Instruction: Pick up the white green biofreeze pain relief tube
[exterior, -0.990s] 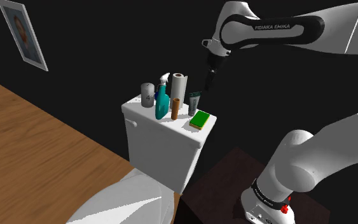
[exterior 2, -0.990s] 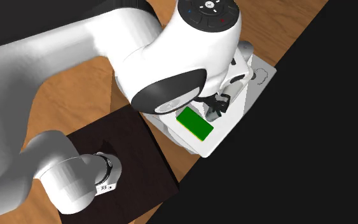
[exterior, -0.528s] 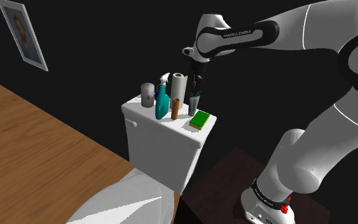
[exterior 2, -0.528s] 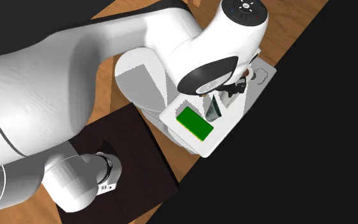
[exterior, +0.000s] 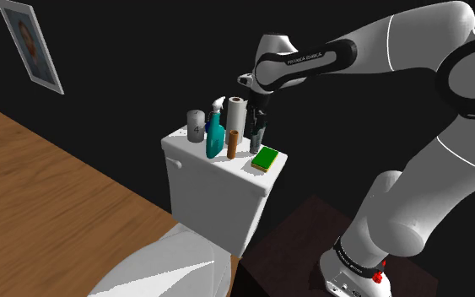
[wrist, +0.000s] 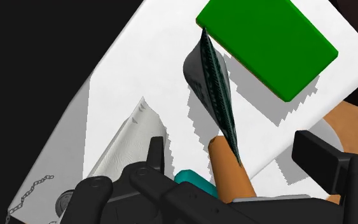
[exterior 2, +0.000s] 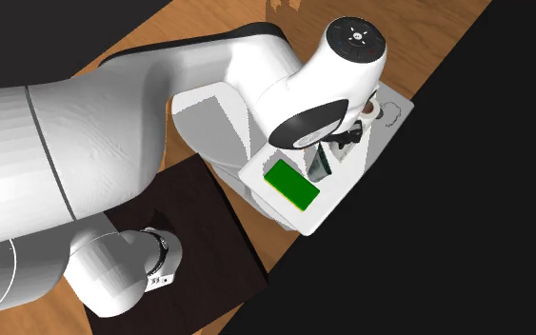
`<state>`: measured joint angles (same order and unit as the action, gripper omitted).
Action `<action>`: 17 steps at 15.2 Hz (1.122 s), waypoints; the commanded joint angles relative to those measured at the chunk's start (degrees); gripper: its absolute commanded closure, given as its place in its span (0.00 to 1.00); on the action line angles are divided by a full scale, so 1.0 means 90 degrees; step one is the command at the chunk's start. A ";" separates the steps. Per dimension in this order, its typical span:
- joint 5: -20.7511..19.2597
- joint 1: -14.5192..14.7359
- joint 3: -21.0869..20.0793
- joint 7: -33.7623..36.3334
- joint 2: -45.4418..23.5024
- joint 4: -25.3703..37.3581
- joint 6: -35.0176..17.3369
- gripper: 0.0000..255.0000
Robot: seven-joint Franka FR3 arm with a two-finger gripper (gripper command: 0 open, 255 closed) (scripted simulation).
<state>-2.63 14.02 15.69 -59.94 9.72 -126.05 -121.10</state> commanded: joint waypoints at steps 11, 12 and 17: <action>0.0003 -0.0006 0.0011 -0.0017 -0.0018 -0.0060 -0.0083 1.00; -0.0003 -0.0006 0.0006 -0.0012 0.0010 -0.0001 0.0004 1.00; -0.0025 -0.0002 -0.0016 0.0010 0.0127 0.0317 0.0435 1.00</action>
<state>-2.83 13.99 15.59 -59.90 10.73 -123.78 -117.90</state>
